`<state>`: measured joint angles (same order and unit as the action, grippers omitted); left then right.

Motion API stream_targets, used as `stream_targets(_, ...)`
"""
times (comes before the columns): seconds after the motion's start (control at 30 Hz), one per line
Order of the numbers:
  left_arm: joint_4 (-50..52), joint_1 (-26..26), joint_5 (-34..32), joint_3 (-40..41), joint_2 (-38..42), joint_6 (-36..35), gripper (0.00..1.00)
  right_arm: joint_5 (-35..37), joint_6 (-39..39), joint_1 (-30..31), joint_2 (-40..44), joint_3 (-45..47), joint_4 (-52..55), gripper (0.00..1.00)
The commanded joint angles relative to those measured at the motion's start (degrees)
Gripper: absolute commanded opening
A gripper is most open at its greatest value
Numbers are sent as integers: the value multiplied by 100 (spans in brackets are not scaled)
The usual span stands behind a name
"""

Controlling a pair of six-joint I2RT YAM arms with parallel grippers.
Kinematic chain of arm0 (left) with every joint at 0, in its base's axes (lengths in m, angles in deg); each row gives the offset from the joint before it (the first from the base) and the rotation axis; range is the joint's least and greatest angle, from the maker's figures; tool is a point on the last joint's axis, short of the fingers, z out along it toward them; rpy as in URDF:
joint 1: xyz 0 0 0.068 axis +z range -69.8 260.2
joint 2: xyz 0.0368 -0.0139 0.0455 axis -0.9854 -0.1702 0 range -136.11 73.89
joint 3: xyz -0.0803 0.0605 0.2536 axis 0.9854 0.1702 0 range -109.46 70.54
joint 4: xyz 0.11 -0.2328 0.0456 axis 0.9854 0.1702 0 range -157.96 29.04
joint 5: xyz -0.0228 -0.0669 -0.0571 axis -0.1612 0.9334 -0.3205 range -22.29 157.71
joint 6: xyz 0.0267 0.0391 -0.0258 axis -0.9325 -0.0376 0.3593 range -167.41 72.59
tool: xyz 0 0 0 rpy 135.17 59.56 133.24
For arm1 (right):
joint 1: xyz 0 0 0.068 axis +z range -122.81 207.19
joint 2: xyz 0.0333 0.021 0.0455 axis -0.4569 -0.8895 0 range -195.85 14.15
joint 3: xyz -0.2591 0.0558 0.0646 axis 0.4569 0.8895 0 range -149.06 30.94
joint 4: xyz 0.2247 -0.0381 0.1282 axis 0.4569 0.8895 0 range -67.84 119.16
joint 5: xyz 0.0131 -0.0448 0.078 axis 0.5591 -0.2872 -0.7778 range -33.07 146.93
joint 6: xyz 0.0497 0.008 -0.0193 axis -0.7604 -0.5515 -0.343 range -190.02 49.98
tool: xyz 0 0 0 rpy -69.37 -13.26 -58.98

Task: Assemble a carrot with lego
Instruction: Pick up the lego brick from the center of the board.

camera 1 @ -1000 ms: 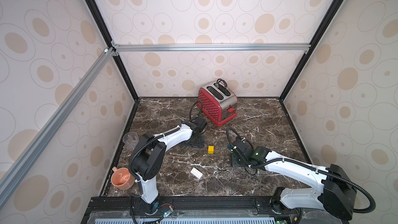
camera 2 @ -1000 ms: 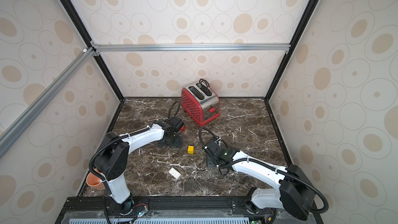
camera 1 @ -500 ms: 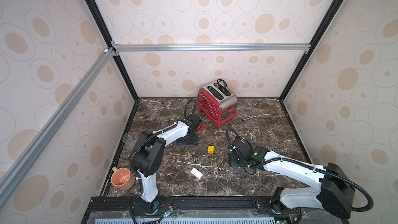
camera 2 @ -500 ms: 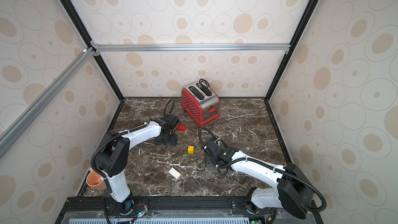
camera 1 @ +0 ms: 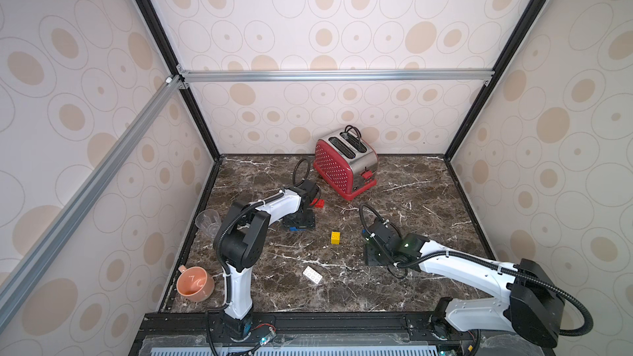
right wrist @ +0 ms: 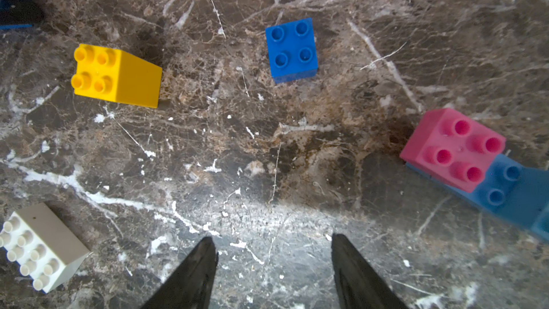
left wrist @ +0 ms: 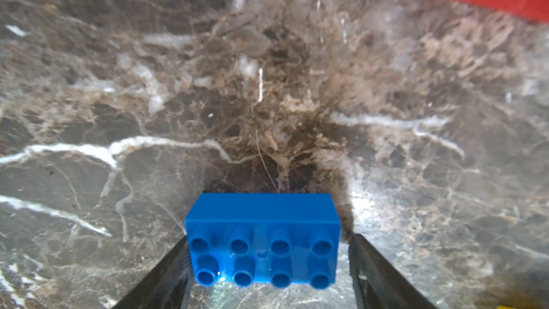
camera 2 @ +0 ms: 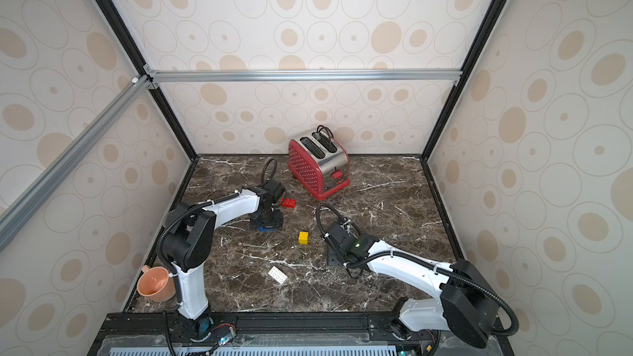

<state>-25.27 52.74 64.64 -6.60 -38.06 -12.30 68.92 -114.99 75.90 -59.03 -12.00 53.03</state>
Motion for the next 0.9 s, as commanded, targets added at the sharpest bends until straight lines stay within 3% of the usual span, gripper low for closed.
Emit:
stream_targets(0.0,164,66,-78,-241,-99,21,78,32,-108,35,-40,75,49,65)
stream_targets(0.6,270,88,-88,-406,-302,39,68,61,-116,33,5,104,50,64)
stream_targets(0.87,226,90,-172,-299,-73,54,59,78,-125,16,82,167,69,64)
